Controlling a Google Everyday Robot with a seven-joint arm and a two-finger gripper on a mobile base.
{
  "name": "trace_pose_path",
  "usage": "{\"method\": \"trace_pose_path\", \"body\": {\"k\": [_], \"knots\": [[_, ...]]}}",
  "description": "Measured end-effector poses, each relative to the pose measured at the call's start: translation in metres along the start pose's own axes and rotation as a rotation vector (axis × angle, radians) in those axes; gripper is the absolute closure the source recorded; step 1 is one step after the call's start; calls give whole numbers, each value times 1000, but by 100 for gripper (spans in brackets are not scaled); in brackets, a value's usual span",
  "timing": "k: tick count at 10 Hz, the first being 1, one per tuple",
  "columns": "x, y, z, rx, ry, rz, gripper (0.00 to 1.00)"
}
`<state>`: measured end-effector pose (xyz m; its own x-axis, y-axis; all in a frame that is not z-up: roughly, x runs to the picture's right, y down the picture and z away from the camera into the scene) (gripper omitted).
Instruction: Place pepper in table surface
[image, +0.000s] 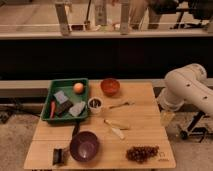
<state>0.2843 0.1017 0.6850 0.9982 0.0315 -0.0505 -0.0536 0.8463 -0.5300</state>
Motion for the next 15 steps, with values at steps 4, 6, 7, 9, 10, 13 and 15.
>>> {"method": "trace_pose_path", "body": {"k": [4,6,7,9,10,13,15], "knots": [[0,0,0,0,0,0,20],[0,0,0,0,0,0,20],[0,0,0,1,0,0,20],[0,0,0,0,0,0,20],[0,0,0,0,0,0,20],[0,0,0,0,0,0,20],[-7,-9,4,8,-2,-26,20]]}}
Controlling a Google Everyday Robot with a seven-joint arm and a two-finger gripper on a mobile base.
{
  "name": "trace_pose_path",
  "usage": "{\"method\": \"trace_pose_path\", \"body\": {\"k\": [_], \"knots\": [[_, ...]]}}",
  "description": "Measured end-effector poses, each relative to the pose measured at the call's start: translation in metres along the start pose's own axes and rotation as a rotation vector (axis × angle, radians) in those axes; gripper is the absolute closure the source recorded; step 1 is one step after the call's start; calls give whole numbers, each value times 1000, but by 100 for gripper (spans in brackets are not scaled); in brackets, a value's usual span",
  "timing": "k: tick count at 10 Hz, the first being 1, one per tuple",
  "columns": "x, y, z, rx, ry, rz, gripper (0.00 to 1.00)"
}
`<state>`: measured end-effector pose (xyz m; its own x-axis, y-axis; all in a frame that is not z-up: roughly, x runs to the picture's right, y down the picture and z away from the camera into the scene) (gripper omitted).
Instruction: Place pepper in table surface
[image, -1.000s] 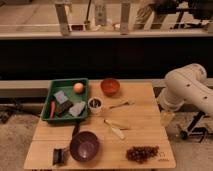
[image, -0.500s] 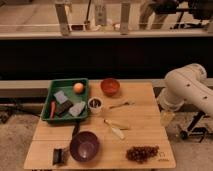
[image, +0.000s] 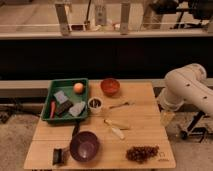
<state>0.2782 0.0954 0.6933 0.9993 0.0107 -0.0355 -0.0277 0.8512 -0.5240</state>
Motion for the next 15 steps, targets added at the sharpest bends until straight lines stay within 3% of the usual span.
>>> {"method": "trace_pose_path", "body": {"k": [4,9,15], "knots": [[-10,-23,6,14,1,-49,20],[-34,-57,18,28,-35,-96,20],[-45,-66,25,34,-64,-113,20]]}}
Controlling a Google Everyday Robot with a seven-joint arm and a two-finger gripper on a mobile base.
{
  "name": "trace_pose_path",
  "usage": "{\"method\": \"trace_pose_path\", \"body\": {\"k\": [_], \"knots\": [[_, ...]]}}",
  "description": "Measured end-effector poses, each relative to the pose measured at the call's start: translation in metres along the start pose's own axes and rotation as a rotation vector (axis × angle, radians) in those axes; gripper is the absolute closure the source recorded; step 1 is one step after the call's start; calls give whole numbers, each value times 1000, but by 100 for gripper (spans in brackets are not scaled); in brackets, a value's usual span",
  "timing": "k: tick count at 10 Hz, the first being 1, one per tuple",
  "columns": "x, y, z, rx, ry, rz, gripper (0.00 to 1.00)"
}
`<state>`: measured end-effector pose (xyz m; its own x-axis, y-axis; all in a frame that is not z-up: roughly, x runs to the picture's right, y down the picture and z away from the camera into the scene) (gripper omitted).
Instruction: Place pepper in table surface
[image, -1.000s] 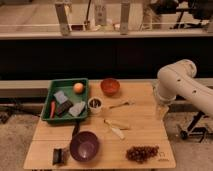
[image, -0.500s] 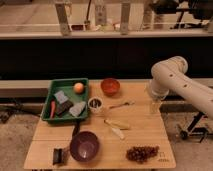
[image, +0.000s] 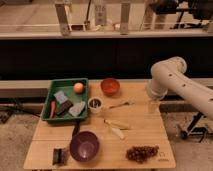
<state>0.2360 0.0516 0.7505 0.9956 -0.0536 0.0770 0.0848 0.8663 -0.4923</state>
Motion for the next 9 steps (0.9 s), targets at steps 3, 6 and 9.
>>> {"method": "trace_pose_path", "body": {"k": [3,6,9], "knots": [[-18,-21,8,6,-23,-24,20],[-27,-31,12,11,-51,-32,20],[-52,-40,17,18,-78,-38,20]]}}
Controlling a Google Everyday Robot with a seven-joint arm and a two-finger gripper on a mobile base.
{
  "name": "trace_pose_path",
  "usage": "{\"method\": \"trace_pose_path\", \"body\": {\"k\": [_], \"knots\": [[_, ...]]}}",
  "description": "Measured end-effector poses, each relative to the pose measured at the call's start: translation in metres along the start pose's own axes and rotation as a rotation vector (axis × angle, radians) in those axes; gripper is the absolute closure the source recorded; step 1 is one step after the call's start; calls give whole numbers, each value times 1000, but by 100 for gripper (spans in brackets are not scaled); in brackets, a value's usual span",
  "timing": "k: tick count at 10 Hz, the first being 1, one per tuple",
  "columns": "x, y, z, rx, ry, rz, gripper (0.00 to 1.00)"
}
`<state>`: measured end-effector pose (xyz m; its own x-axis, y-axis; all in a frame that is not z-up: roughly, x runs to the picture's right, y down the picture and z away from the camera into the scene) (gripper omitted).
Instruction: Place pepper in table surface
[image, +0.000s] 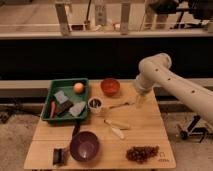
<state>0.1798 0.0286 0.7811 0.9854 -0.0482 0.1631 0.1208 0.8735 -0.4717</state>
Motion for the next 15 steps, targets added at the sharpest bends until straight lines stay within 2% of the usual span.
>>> {"method": "trace_pose_path", "body": {"k": [3,6,11,13,15], "knots": [[7,-3,1,8,-27,-15,20],[-18,-12,8,19,-59,-34,20],[-17,-17,15,31,-88,-59,20],[-40,-25,21,44,-110,-79,20],[-45,-29,28,54,-126,-95,20]]}}
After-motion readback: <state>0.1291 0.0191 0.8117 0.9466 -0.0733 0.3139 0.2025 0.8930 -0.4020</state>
